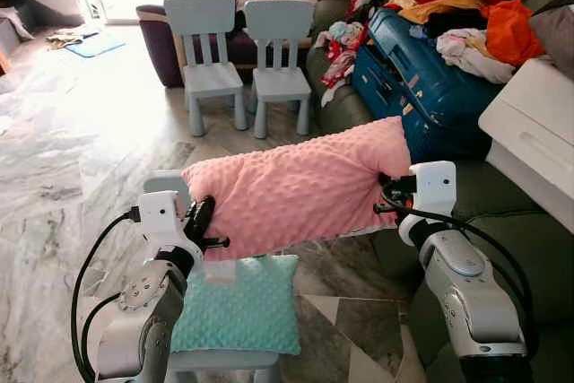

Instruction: Move the pillow to the sofa

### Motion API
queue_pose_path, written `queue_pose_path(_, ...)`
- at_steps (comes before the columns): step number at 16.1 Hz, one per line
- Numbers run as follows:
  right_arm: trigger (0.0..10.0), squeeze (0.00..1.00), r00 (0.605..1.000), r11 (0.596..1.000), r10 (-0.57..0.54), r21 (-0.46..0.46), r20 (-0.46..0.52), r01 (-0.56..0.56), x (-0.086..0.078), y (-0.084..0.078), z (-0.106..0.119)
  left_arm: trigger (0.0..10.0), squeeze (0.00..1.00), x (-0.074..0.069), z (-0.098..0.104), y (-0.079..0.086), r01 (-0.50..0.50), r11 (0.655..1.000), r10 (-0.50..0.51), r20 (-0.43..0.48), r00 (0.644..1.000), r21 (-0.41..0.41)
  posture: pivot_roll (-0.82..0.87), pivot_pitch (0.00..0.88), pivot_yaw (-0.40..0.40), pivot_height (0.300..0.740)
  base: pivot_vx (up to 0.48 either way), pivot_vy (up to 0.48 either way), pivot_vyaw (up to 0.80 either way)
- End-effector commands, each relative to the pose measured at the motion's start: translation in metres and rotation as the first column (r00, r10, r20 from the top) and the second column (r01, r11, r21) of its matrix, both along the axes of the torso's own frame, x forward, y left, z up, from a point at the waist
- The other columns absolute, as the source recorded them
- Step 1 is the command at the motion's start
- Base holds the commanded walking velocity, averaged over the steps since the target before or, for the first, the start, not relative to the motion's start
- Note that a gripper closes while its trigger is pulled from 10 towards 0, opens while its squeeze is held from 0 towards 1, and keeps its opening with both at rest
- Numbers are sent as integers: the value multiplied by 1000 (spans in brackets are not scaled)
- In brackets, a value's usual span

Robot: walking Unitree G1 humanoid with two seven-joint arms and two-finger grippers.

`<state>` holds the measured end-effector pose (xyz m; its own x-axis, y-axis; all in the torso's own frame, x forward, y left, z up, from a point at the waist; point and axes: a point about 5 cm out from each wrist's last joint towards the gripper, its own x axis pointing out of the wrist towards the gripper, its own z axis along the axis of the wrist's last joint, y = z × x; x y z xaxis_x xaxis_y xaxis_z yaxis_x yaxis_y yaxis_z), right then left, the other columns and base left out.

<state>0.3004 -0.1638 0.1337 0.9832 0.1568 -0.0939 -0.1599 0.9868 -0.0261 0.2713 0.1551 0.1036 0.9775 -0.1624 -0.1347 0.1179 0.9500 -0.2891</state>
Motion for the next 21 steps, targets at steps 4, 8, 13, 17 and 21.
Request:
queue_pose_path(4,10000,0,1000,1000,-4,0,28,4,3,-1,6,10000,0,1,4,-2,4,1000,-4,15,1000,5,-155,0,-56,740,0,0,0)
queue_pose_path(8,10000,0,1000,1000,-5,1,27,5,3,-1,5,10000,0,1,4,-2,6,1000,-6,14,1000,5,-156,1,-55,740,-63,0,0)
queue_pose_path(13,10000,0,1000,1000,-6,3,27,6,3,-1,5,10000,0,1,4,-2,4,1000,-4,14,1000,5,-156,1,-55,740,-248,0,0)
queue_pose_path(17,10000,0,1000,1000,-6,3,27,6,2,0,5,10000,0,1,4,-1,6,1000,-6,13,1000,7,-155,0,-53,740,-247,0,0)
queue_pose_path(21,10000,0,1000,1000,-6,3,29,6,3,0,5,10000,0,1,3,-1,7,1000,-7,13,1000,9,-155,0,-53,740,-248,0,0)
